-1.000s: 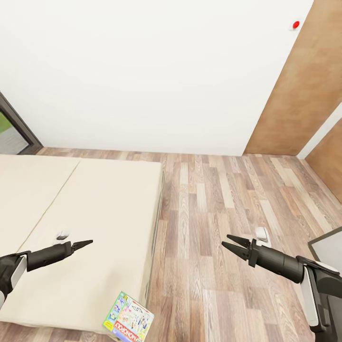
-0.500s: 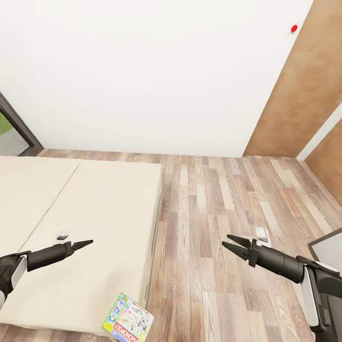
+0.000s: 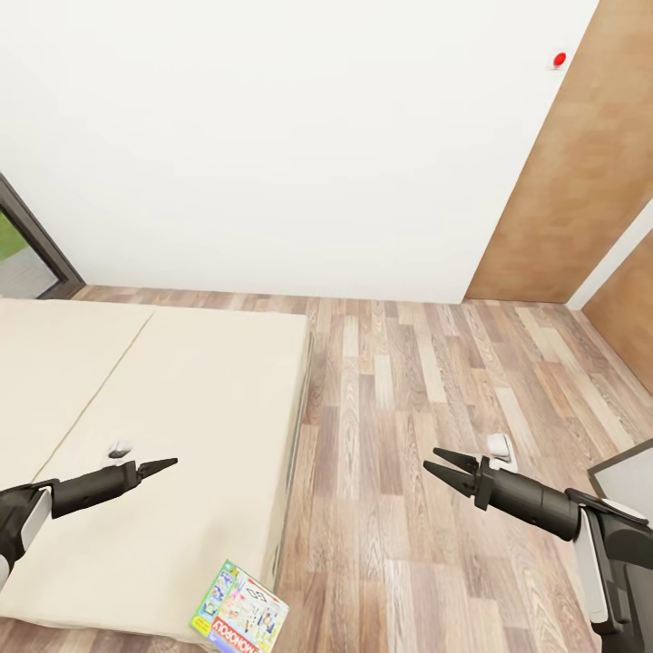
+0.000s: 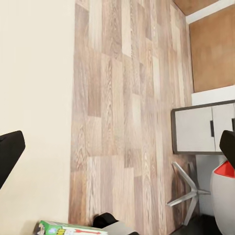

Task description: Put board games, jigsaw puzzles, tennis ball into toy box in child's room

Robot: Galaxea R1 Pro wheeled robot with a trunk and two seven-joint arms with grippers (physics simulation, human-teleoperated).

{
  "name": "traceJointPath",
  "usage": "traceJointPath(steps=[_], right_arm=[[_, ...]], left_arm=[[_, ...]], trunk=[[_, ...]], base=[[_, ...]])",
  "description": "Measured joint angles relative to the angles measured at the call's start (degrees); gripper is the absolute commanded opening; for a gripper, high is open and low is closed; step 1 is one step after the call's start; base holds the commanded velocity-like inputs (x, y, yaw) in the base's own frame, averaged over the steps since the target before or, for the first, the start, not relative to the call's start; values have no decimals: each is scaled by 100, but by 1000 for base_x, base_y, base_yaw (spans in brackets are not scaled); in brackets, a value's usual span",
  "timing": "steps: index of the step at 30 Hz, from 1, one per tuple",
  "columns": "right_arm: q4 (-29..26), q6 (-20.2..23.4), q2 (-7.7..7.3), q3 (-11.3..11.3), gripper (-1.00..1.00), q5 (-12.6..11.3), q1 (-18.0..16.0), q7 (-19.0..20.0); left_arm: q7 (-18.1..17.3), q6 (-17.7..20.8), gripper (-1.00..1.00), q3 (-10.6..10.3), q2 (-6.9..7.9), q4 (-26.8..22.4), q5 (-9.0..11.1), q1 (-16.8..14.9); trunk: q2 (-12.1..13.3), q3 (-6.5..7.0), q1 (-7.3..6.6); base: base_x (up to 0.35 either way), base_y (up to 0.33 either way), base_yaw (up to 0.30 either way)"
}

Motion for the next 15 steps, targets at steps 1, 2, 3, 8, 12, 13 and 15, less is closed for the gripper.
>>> traceJointPath(steps=[1, 2, 3, 8, 12, 13, 15], right_arm=[[1, 0, 0, 0, 100, 2, 0, -4], [2, 0, 1, 1, 100, 2, 0, -11], [3, -1, 1, 3, 100, 17, 0, -21], [3, -1, 1, 4, 100, 23, 0, -78], [4, 0, 1, 3, 100, 9, 0, -139], [4, -1, 1, 3, 100, 6, 0, -148], [4, -2, 1, 3, 100, 0, 0, -161]], left_arm=[[-1, 0, 100, 0, 1, 1, 0, 0], [2, 0, 100, -3, 2, -1, 0, 0], [2, -1, 100, -5, -1, -3, 0, 0], [8, -1, 100, -7, -3, -2, 0, 0], [20, -1, 100, -8, -4, -1, 0, 0], [19, -1, 100, -7, -5, 0, 0, 0], [17, -1, 100, -8, -5, 1, 0, 0]], trunk=[[0, 0, 0], [0, 1, 0], [0, 1, 0], [0, 1, 0], [0, 2, 0], [0, 2, 0], [0, 2, 0]], base=[[0, -6, 1], [0, -5, 1], [0, -5, 1], [0, -2, 0], [0, 0, 0], [0, 0, 0], [0, 0, 0]])
